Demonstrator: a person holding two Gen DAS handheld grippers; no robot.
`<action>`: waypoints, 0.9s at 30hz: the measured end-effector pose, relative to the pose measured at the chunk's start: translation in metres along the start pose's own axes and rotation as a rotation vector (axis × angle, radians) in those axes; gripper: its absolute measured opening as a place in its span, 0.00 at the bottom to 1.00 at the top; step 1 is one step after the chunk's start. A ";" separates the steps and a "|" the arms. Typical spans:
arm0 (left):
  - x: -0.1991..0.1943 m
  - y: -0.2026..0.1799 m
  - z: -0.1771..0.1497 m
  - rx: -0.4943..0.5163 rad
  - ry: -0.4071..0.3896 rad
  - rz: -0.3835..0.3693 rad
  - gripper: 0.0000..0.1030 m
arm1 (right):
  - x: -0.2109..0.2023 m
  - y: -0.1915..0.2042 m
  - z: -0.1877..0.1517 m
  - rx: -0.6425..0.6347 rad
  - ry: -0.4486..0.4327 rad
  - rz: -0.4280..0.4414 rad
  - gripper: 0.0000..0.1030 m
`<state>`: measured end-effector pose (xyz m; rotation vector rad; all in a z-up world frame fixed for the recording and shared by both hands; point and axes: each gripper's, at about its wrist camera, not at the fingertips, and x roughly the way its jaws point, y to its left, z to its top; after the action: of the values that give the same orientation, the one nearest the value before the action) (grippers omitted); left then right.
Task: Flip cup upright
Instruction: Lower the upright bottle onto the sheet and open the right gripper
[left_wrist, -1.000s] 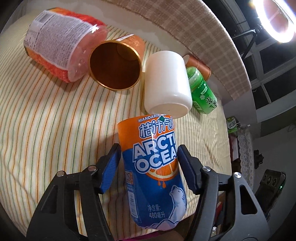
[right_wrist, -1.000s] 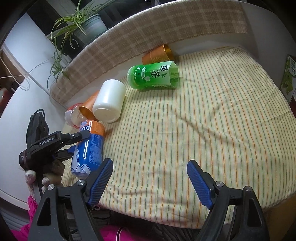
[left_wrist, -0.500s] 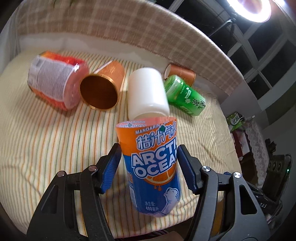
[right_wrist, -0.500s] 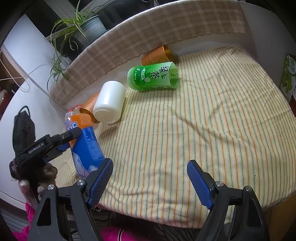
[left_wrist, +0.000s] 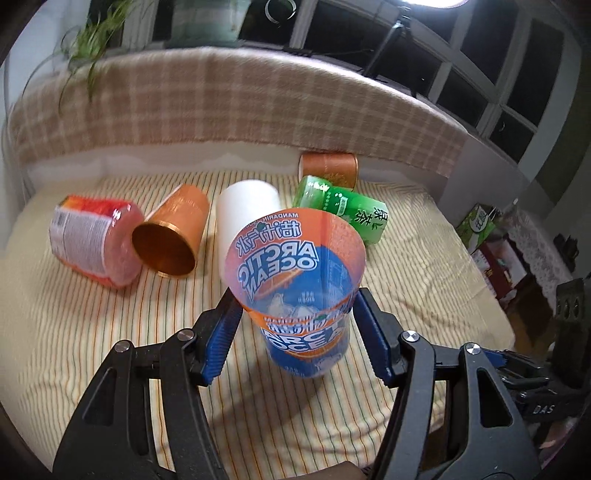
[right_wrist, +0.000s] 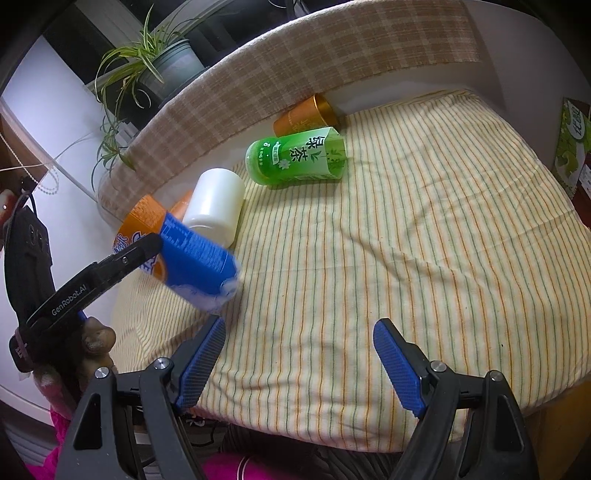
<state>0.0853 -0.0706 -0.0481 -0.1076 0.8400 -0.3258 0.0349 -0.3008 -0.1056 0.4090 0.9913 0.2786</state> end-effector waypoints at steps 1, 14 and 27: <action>0.001 -0.004 0.001 0.019 -0.009 0.009 0.62 | 0.000 -0.001 0.000 0.001 0.000 0.000 0.82; 0.012 -0.030 -0.005 0.124 -0.014 0.041 0.62 | -0.002 -0.009 0.000 0.026 -0.001 0.000 0.82; 0.011 -0.033 -0.009 0.124 0.006 0.007 0.62 | -0.004 -0.011 0.000 0.027 -0.006 0.002 0.82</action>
<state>0.0772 -0.1053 -0.0549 0.0121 0.8242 -0.3708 0.0331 -0.3120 -0.1069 0.4352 0.9901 0.2659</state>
